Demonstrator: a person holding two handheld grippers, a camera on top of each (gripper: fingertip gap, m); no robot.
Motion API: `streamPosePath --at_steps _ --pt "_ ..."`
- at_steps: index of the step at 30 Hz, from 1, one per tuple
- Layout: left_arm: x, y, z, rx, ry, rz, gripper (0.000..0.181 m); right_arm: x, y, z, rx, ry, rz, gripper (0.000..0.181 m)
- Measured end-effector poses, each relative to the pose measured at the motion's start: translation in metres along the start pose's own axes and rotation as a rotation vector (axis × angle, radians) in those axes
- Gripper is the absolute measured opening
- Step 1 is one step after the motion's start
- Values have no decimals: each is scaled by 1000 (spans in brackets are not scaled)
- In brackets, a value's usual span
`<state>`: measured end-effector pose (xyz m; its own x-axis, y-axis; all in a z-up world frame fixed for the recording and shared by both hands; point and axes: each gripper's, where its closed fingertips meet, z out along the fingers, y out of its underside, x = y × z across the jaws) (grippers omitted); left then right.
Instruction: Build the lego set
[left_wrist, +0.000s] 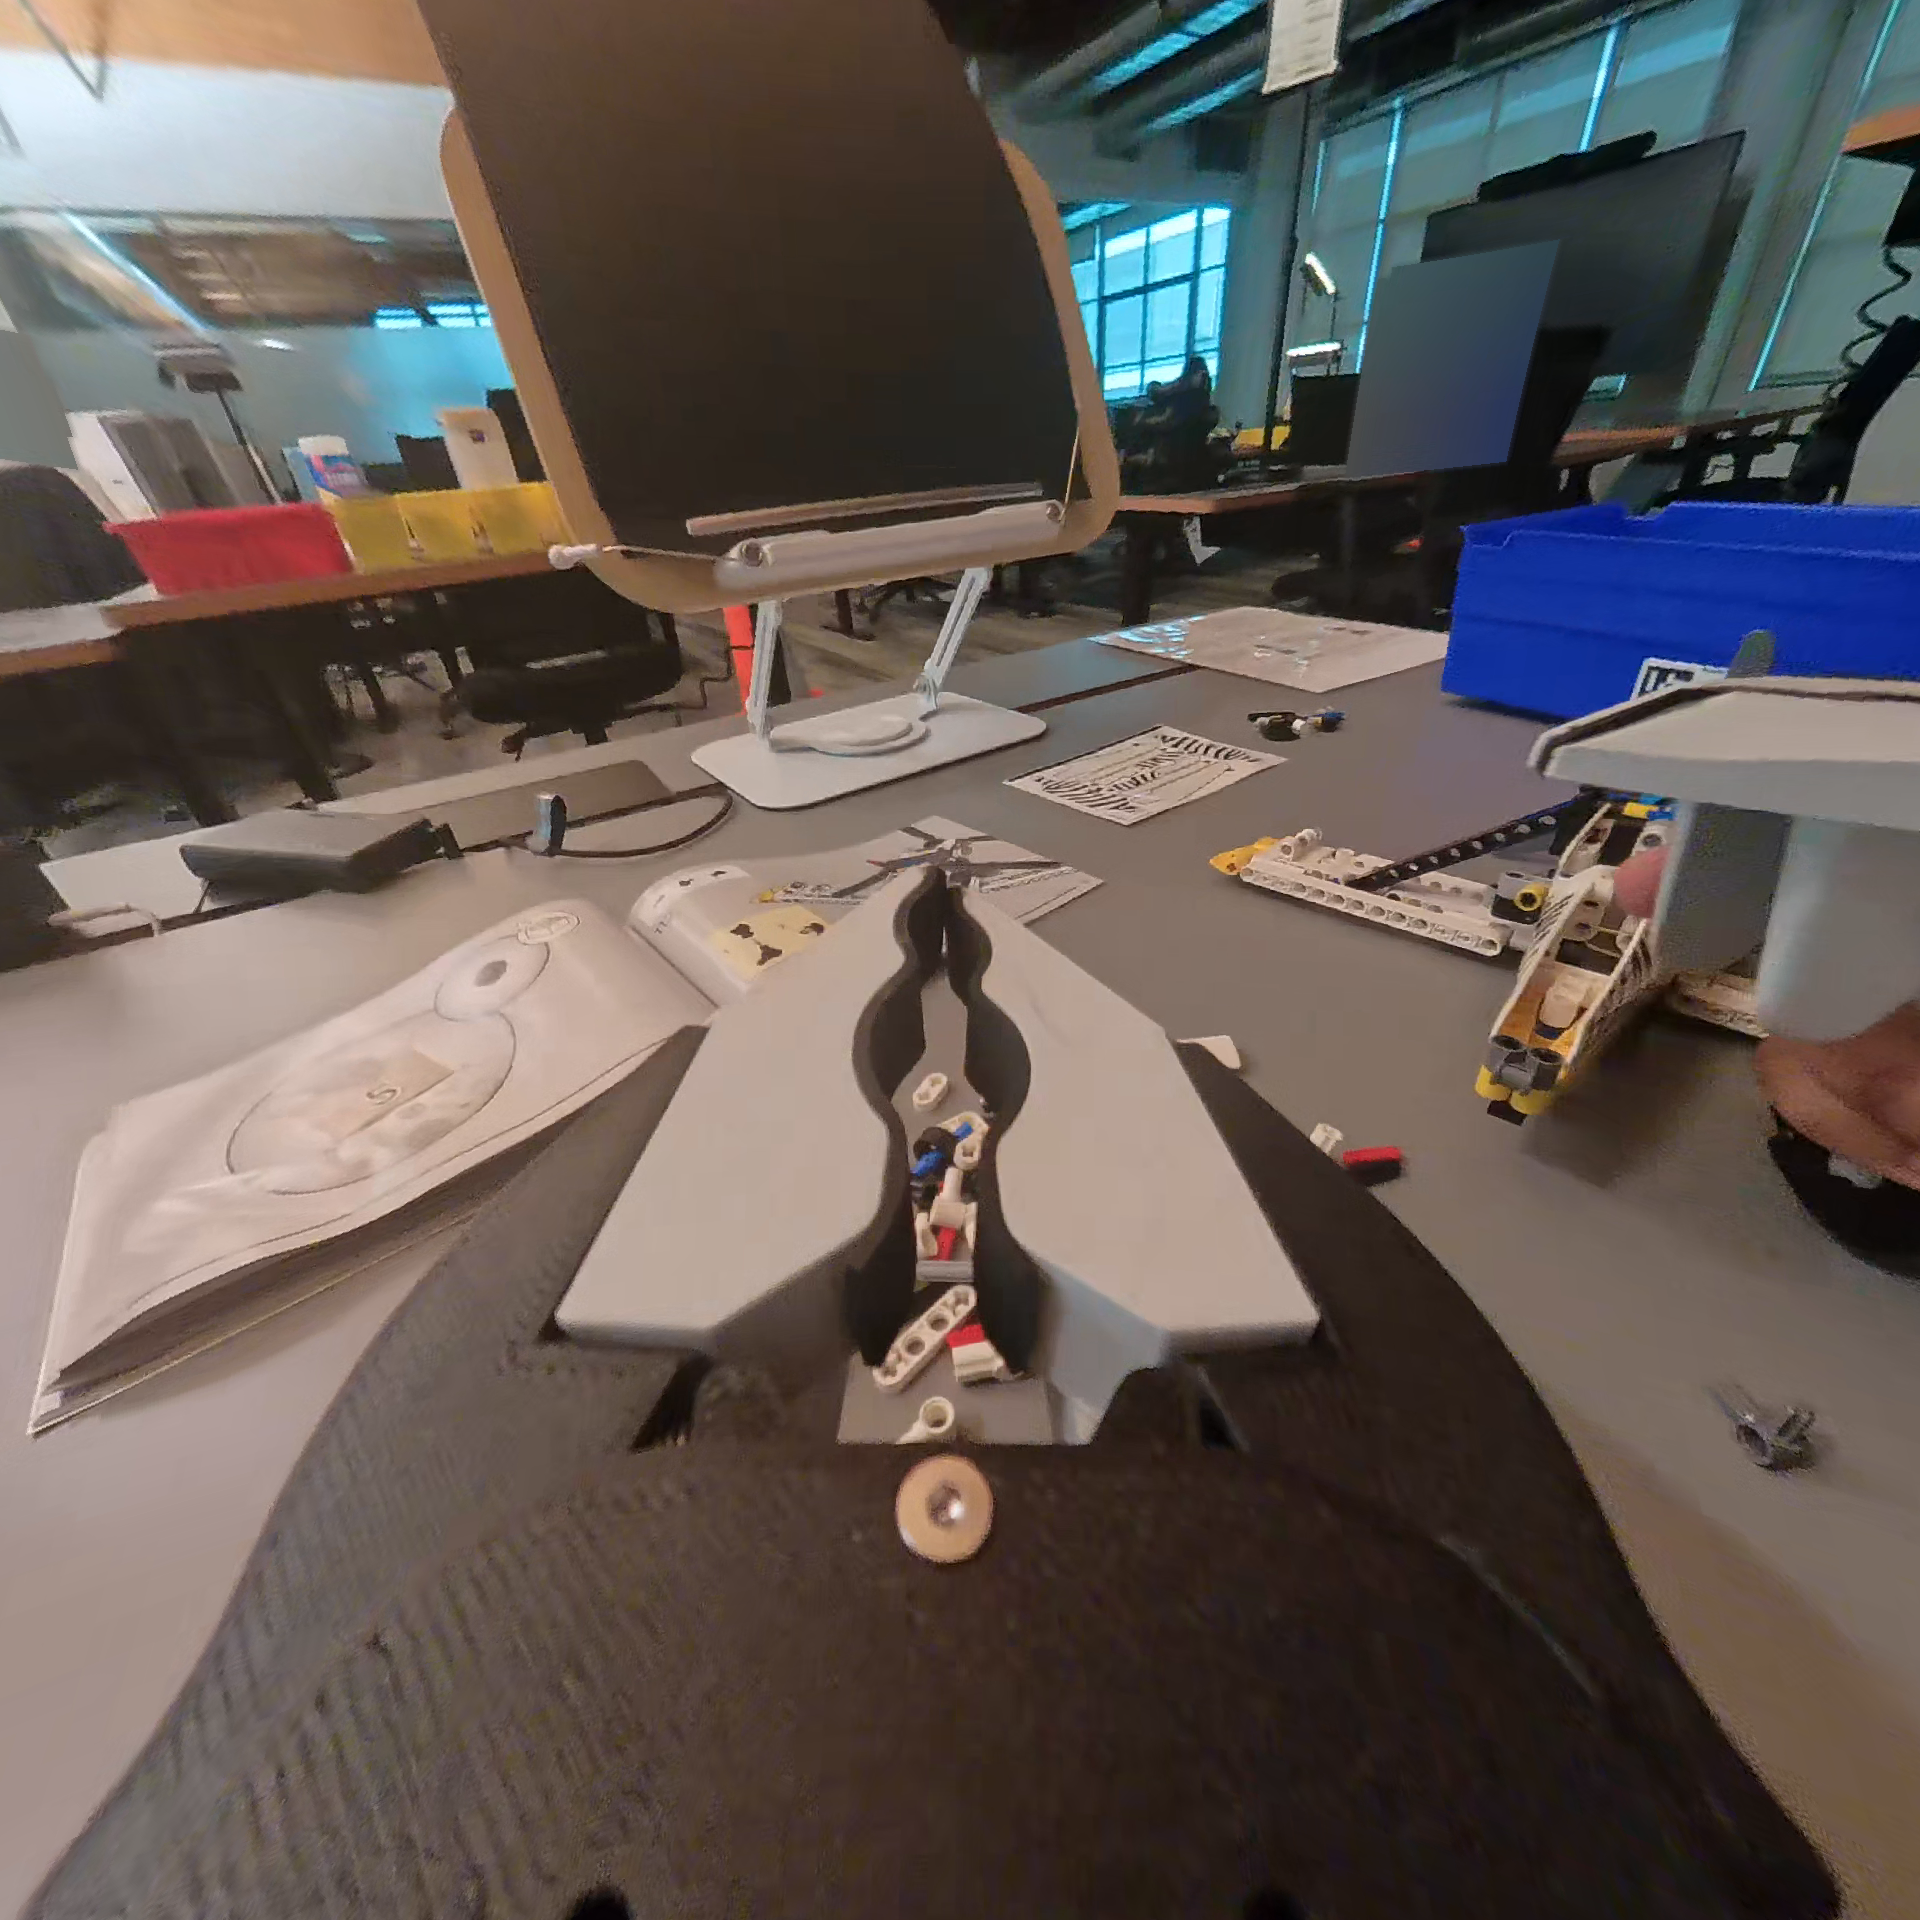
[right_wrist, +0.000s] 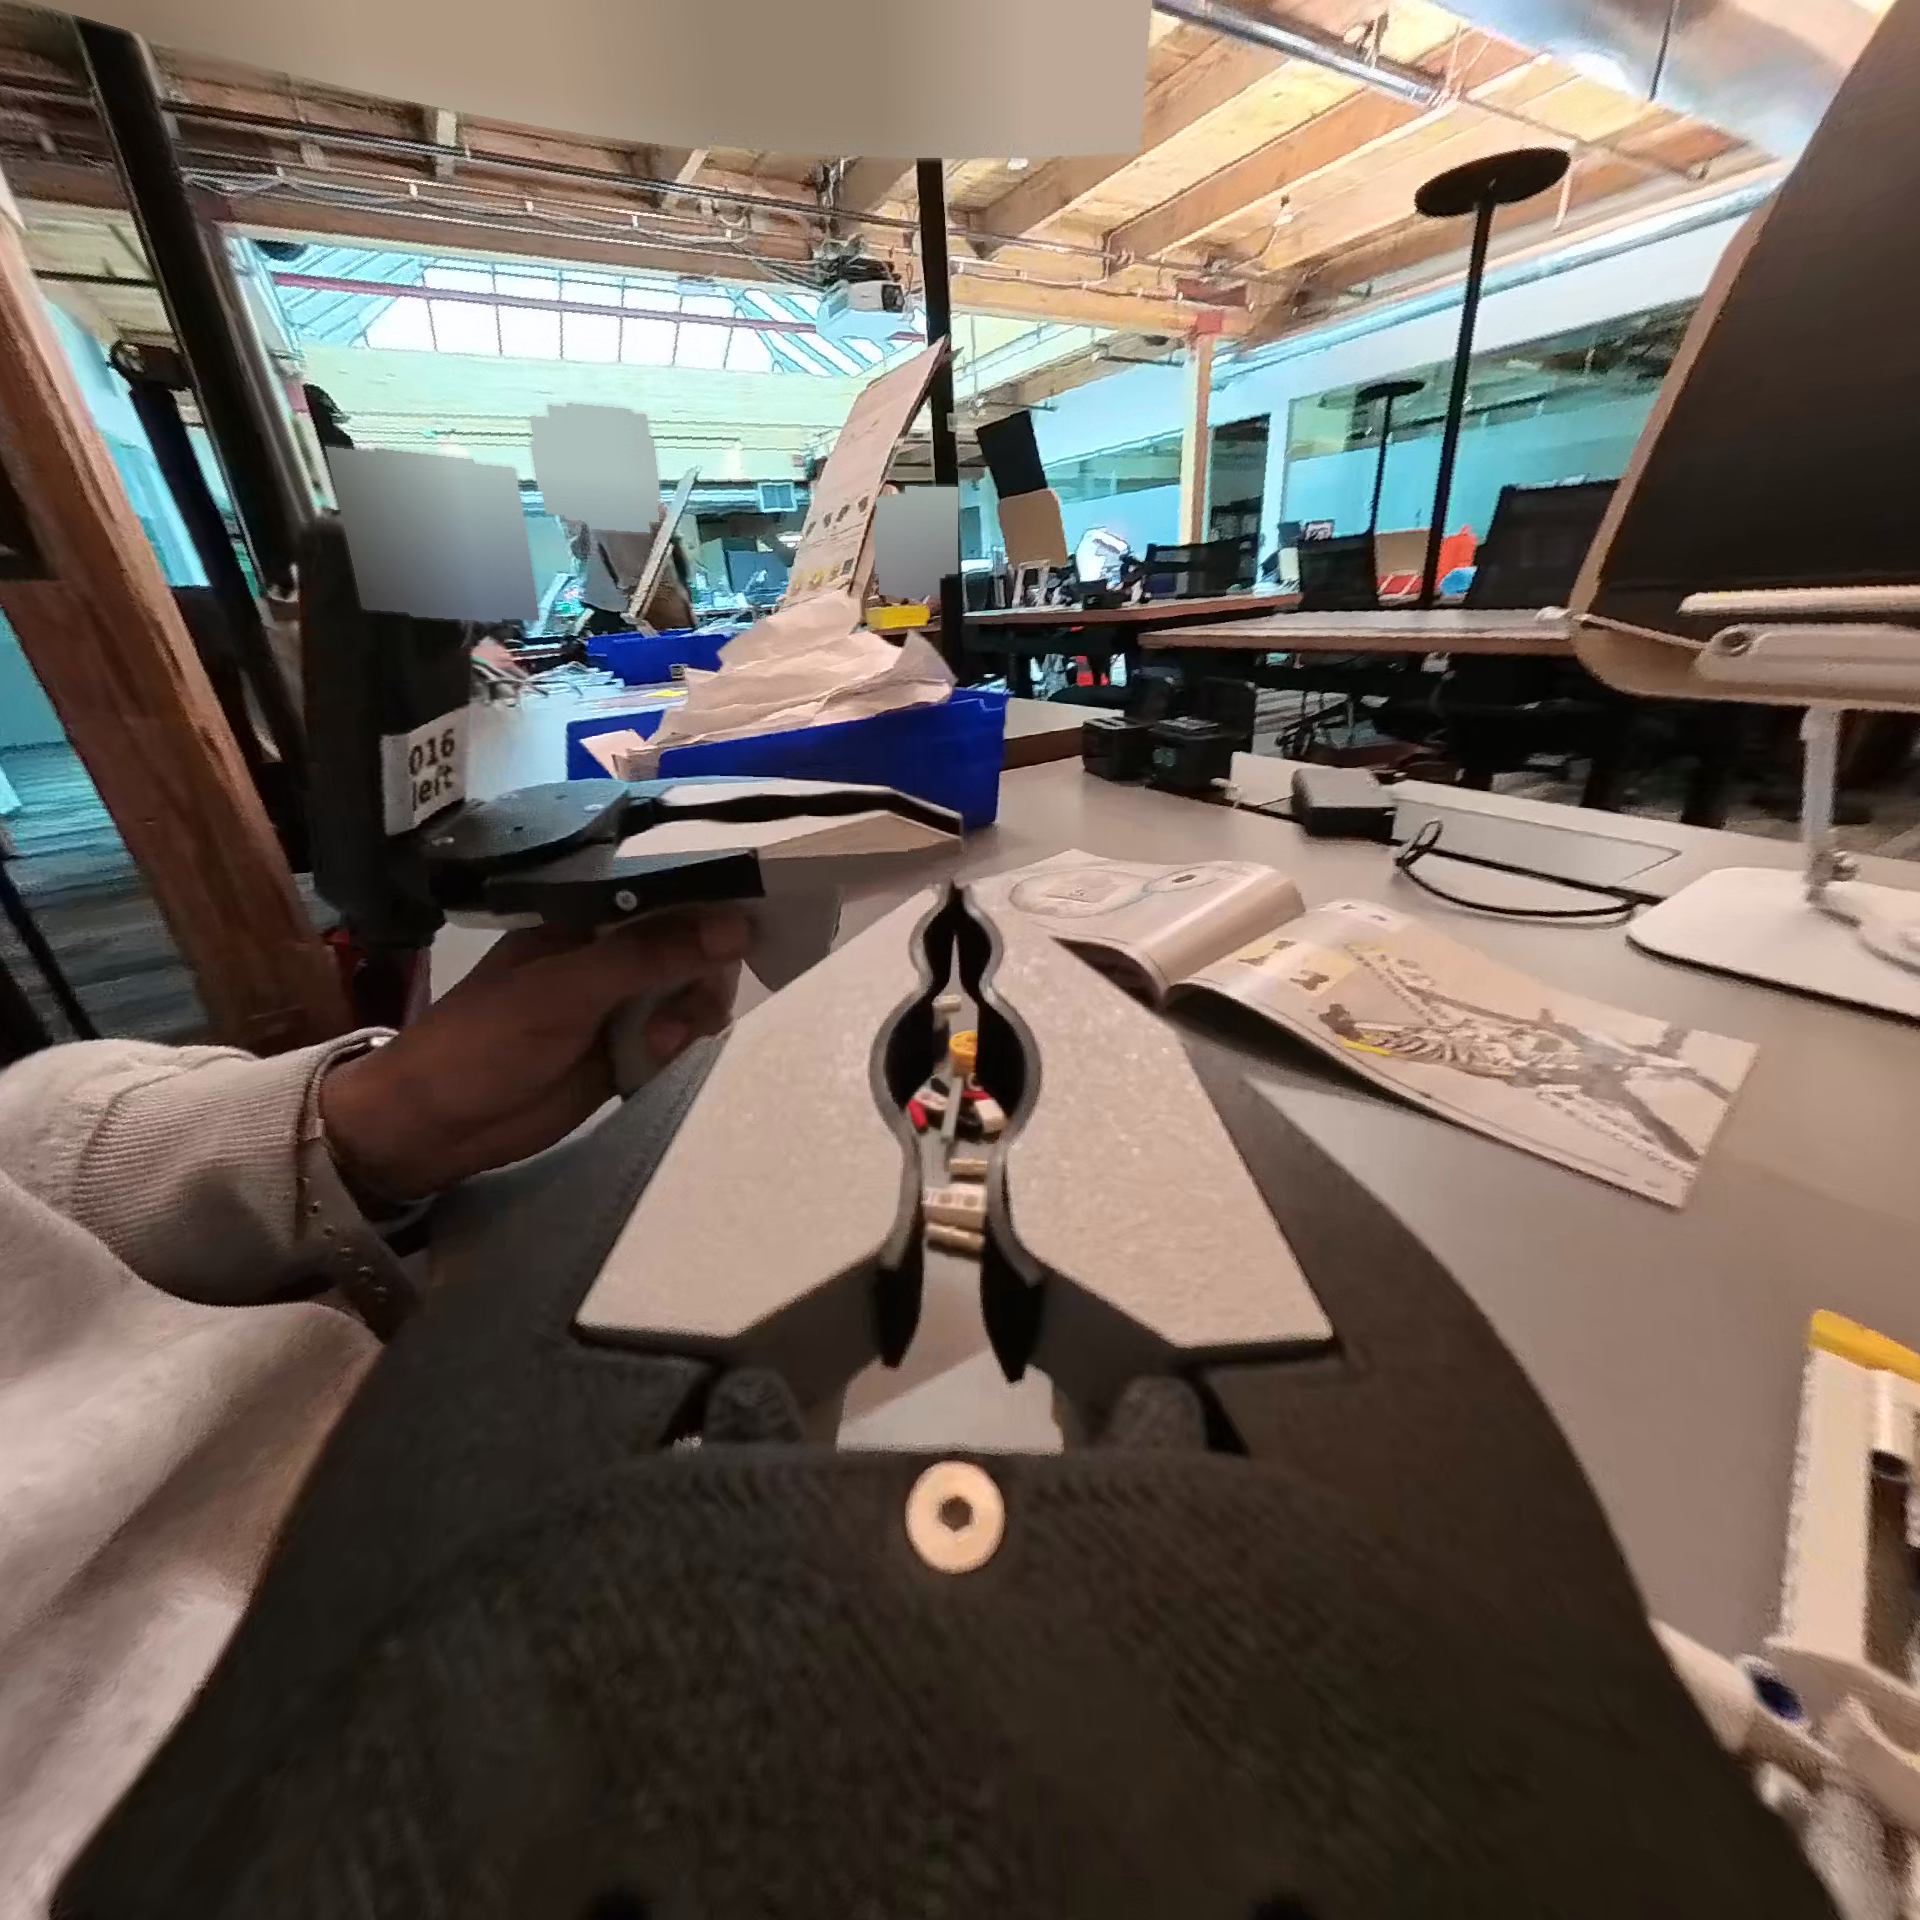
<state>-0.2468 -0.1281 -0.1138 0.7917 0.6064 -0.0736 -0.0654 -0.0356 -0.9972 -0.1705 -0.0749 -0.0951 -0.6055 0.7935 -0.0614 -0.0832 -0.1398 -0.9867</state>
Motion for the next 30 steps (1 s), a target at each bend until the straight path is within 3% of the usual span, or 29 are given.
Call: streamPosePath --at_steps 14,30 --pt "15 7 4 -54 162 -206 0 -6 7 6 -37 -68 54 0" --pt "8 16 3 -107 147 -319 0 -12 12 8 -57 -87 52 0"
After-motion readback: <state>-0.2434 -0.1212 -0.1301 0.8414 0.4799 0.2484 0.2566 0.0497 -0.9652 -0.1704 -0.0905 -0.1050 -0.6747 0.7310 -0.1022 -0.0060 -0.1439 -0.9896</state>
